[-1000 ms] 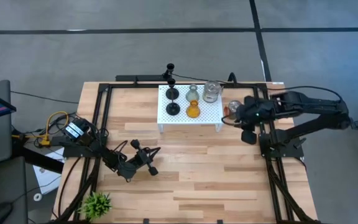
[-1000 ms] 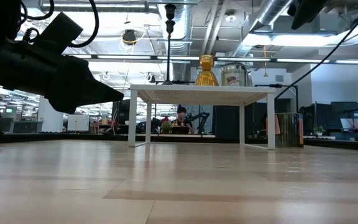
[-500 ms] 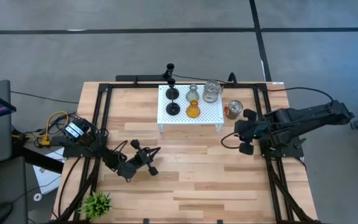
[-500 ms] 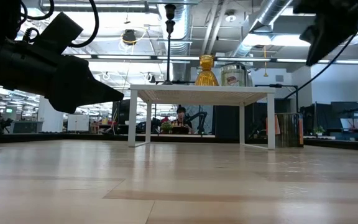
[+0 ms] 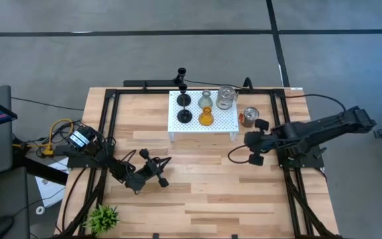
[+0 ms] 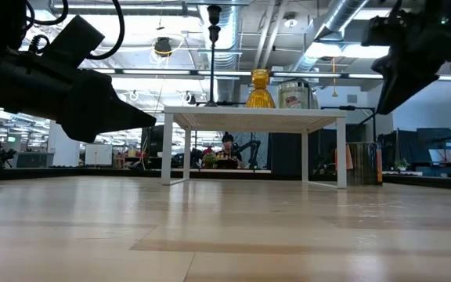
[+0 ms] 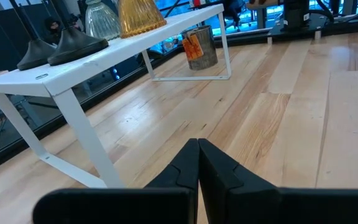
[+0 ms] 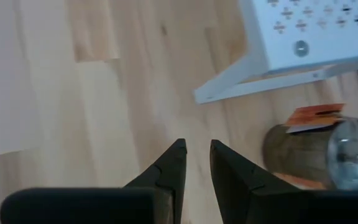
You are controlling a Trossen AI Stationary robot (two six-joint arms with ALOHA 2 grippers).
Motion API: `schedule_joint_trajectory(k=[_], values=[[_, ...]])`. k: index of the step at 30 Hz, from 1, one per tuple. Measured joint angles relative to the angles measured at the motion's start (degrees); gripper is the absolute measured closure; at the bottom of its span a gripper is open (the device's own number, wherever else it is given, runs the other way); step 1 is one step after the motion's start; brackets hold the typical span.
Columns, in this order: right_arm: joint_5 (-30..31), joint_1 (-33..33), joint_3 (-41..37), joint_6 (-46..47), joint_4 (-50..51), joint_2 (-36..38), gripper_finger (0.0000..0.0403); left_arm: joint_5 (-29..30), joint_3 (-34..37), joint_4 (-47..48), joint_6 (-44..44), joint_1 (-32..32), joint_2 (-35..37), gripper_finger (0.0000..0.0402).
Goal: Pick & Place candle stick holders
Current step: Put the scented candle on the shelf
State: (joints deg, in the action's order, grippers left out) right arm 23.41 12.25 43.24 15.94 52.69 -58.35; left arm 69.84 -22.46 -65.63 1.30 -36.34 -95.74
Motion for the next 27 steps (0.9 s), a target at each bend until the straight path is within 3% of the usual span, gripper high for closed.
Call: schedule_joint_trajectory(k=[11, 18, 27], values=[[8.7, -2.0, 0.0, 0.0, -0.9, -1.0, 0.034, 0.0, 0.0, 0.0, 0.0, 0.0, 0.0, 0.0396], [9.3, -6.5, 0.0, -1.3, -0.4, -1.0, 0.0336, 0.0, 0.0, 0.0, 0.0, 0.0, 0.0, 0.0396], [9.3, -12.5, 0.0, -1.0, -0.5, -1.0, 0.0264, 0.0, 0.0, 0.0, 0.0, 0.0, 0.0, 0.0396]])
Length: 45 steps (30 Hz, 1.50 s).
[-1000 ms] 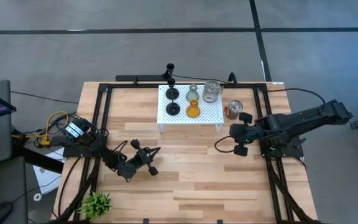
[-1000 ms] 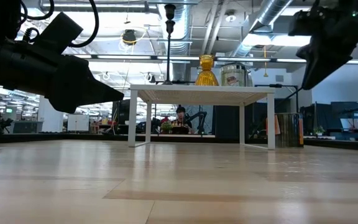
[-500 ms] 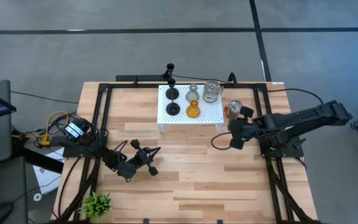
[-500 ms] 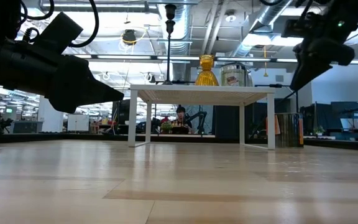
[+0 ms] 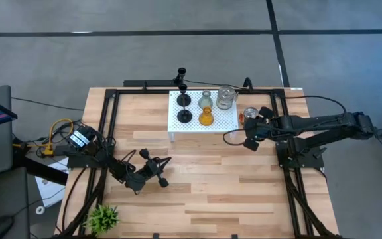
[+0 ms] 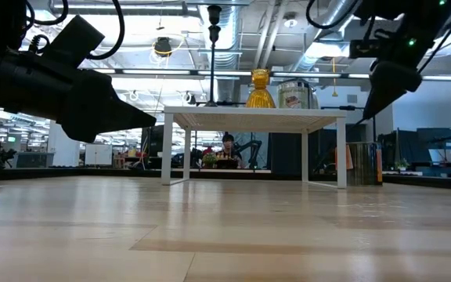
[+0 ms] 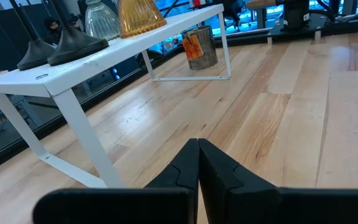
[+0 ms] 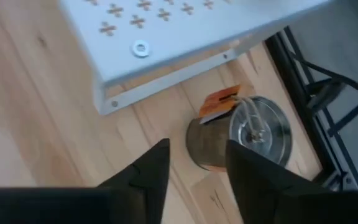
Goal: Pick & Place candle stick holders
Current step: Put the scented candle on the shelf
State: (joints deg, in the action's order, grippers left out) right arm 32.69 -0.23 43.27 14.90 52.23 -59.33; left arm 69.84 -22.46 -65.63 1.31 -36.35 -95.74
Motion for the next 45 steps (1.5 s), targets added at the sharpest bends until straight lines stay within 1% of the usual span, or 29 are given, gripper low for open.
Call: schedule_joint_trajectory(k=[5, 8, 11, 20, 24, 27, 31, 38, 45], values=[[0.2, -2.3, 0.0, 0.2, 0.0, 0.0, 0.0214, 0.0, 0.0, 0.0, 0.0, 0.0, 0.0, 0.0396], [0.3, -3.1, -1.1, 0.2, -0.9, 0.0, 0.0204, 0.0, 0.0, 0.0, 0.0, 0.0, 0.0, 0.0396], [-0.3, -3.6, -1.1, -0.2, -1.1, -1.6, 0.0209, 0.0, 0.0, 0.0, 0.0, 0.0, 0.0, 0.0396], [-1.1, -3.7, -1.0, -0.2, -1.0, -9.6, 0.0254, 0.0, 0.0, 0.0, 0.0, 0.0, 0.0, 0.0396], [1.6, -3.7, -1.0, -0.3, -1.3, -13.3, 0.0263, 0.0, 0.0, 0.0, 0.0, 0.0, 0.0, 0.0396], [3.6, -3.7, -1.0, -0.3, -1.4, -15.4, 0.0262, 0.0, 0.0, 0.0, 0.0, 0.0, 0.0, 0.0396], [4.4, -3.7, -1.0, -0.3, -1.5, -16.9, 0.0253, 0.0, 0.0, 0.0, 0.0, 0.0, 0.0, 0.0396], [8.8, -3.8, -1.0, -0.5, -1.7, -16.0, 0.0233, 0.0, 0.0, 0.0, 0.0, 0.0, 0.0, 0.0396], [9.1, -6.4, -1.0, -1.4, -1.9, -16.0, 0.0218, 0.0, 0.0, 0.0, 0.0, 0.0, 0.0, 0.0396]])
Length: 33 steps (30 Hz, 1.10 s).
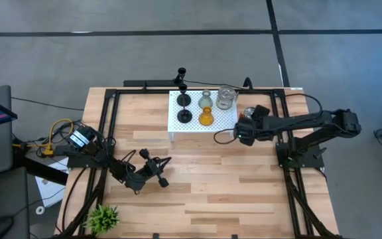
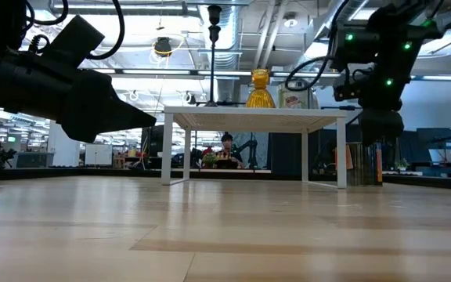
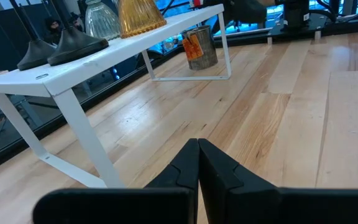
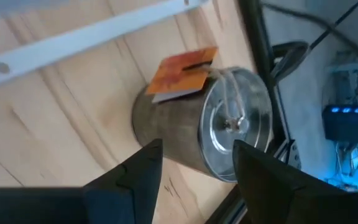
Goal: Pick & Place candle stick holders
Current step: Put the scented candle on the shelf
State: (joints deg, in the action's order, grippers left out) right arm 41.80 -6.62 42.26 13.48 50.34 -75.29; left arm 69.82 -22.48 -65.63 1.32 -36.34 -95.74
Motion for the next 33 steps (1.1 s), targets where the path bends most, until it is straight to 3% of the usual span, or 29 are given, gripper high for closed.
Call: schedule_joint_trajectory(k=[8, 14, 19, 25, 33], values=[[-2.8, -5.4, 0.0, -3.1, -1.8, -0.9, 0.0236, 0.0, 0.0, 0.0, 0.0, 0.0, 0.0, 0.0396], [-4.0, -8.3, 0.0, -5.0, -3.8, -0.9, 0.0276, 0.0, 0.0, 0.0, 0.0, 0.0, 0.0, 0.0396], [-9.1, -10.4, 0.1, -4.6, -3.9, -0.8, 0.0315, 0.0, 0.0, 0.0, 0.0, 0.0, 0.0, 0.0396], [-10.3, -8.4, 0.3, -1.5, -3.2, -0.5, 0.0392, 0.0, 0.0, 0.0, 0.0, 0.0, 0.0, 0.0396], [-13.5, -2.7, 2.2, 5.1, 6.6, -1.0, 0.04, 0.0, 0.0, 0.0, 0.0, 0.0, 0.0, 0.0396]])
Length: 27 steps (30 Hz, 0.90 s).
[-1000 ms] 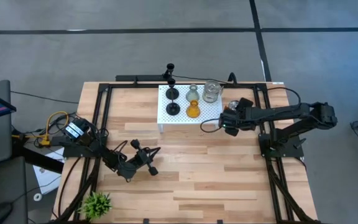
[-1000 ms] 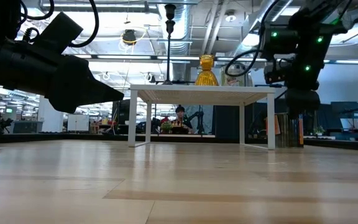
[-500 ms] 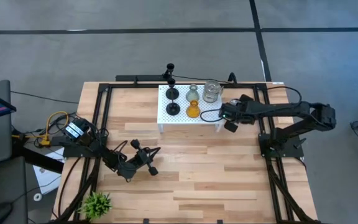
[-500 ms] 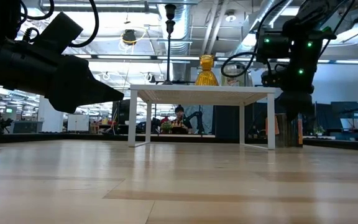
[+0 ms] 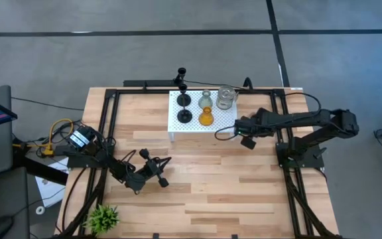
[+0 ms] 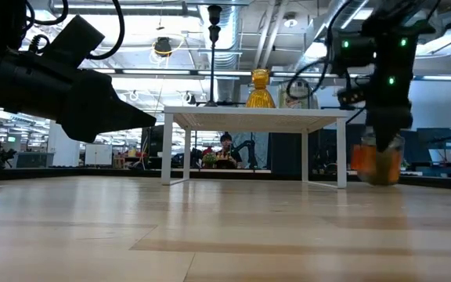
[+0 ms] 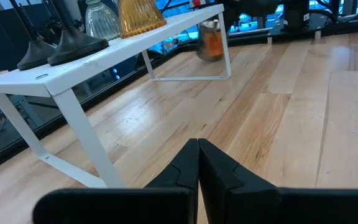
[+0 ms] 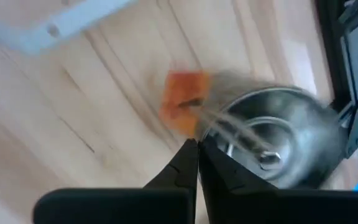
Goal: Pick & Place candle stick holders
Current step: Put the scented candle on the shelf
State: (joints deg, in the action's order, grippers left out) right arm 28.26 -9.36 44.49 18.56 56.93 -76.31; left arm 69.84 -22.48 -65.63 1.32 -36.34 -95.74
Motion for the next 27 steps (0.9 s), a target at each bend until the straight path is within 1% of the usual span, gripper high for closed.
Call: schedule_joint_trajectory(k=[5, 11, 16, 23, 27], values=[[-1.0, 3.8, 3.5, 4.4, 6.6, 0.1, 0.0402, 0.0, 0.0, 0.0, 0.0, 0.0, 0.0, 0.0396], [-2.4, 8.0, 7.3, 6.5, 9.6, 0.1, 0.0402, 0.0, 0.0, 0.0, 0.0, 0.0, 0.0, 0.0396], [-4.9, 11.0, 11.6, 8.0, 13.7, 0.1, 0.0403, 0.0, 0.0, 0.0, 0.0, 0.0, 0.0, 0.0396], [-7.3, 14.8, 20.2, 10.6, 22.2, 0.2, 0.0403, 0.0, 0.0, 0.0, 0.0, 0.0, 0.0, 0.0396], [-7.7, 16.7, 26.0, 11.6, 26.1, 0.2, 0.0403, 0.0, 0.0, 0.0, 0.0, 0.0, 0.0, 0.0396]])
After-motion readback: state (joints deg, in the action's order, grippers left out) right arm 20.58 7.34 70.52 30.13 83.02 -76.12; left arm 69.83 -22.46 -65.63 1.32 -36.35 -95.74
